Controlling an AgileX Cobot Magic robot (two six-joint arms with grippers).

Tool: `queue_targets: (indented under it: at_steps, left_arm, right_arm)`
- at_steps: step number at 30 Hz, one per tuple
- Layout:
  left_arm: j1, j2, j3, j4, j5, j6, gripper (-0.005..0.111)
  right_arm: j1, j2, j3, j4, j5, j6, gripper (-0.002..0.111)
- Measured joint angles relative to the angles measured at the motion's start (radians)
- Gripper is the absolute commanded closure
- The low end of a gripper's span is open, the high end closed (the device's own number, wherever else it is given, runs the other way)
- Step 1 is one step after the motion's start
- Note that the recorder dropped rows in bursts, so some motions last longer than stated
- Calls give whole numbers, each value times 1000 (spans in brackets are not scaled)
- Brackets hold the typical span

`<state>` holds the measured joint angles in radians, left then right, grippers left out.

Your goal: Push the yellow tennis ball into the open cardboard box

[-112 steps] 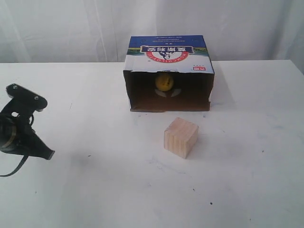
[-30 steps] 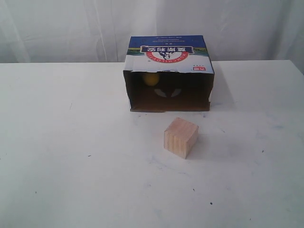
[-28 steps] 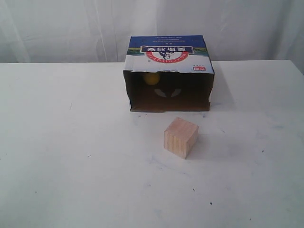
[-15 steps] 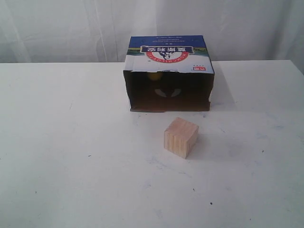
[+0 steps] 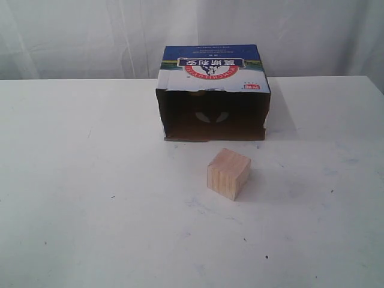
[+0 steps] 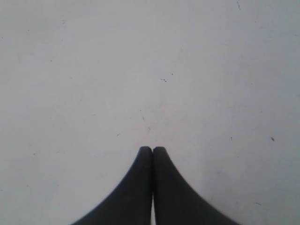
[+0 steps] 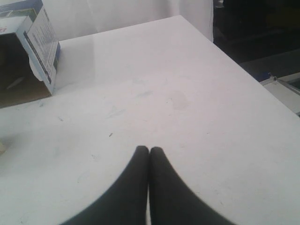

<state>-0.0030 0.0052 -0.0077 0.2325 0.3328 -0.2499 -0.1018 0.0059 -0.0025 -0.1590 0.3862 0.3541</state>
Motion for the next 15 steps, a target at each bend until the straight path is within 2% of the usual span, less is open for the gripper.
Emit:
queue_targets:
  at_steps: [4,10,15]
  left_arm:
    - [0,0,0,4,0,22,107]
    - [0,0,0,10,0,161,107]
    - [-9,0,0,14,0,195,107]
  right_arm:
    - [0,0,0,-10,-24,0,108]
    - [2,0,0,-182,-29,-29,108]
    - [2,0,0,-213,-29,-36,108]
